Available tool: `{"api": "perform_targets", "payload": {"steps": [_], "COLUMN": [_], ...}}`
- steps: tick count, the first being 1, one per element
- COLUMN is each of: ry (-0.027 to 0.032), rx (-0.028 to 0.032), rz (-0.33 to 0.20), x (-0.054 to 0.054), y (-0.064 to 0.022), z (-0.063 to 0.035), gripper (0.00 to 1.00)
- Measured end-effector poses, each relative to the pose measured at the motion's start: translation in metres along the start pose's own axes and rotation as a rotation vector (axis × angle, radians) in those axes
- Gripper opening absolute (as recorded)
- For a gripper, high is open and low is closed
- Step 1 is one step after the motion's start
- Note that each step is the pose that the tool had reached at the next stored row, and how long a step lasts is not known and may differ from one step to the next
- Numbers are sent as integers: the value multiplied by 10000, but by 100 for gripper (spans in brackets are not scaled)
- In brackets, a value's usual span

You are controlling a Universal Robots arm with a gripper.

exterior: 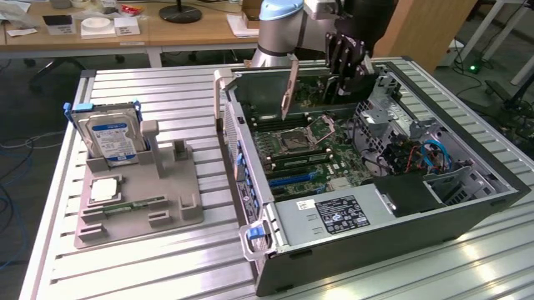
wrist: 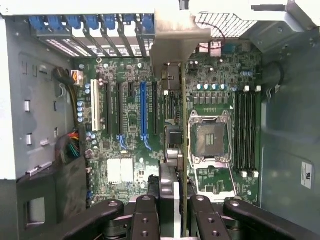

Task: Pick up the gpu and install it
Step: 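Insert the gpu into the slot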

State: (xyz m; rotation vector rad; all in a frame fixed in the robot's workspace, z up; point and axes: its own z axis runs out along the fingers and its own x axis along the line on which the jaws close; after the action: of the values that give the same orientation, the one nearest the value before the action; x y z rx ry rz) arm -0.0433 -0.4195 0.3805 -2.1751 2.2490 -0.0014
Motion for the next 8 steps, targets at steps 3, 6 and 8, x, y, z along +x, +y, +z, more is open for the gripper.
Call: {"api": "perform_targets", "payload": {"steps": [3, 6, 8], "ry": [-9, -9, -11], "rx": [191, 249, 295], "rz": [-1, -1, 17], "x": [-6, -6, -6], "y": [13, 33, 44], "z": [27, 66, 89], "gripper": [28, 28, 28]}}
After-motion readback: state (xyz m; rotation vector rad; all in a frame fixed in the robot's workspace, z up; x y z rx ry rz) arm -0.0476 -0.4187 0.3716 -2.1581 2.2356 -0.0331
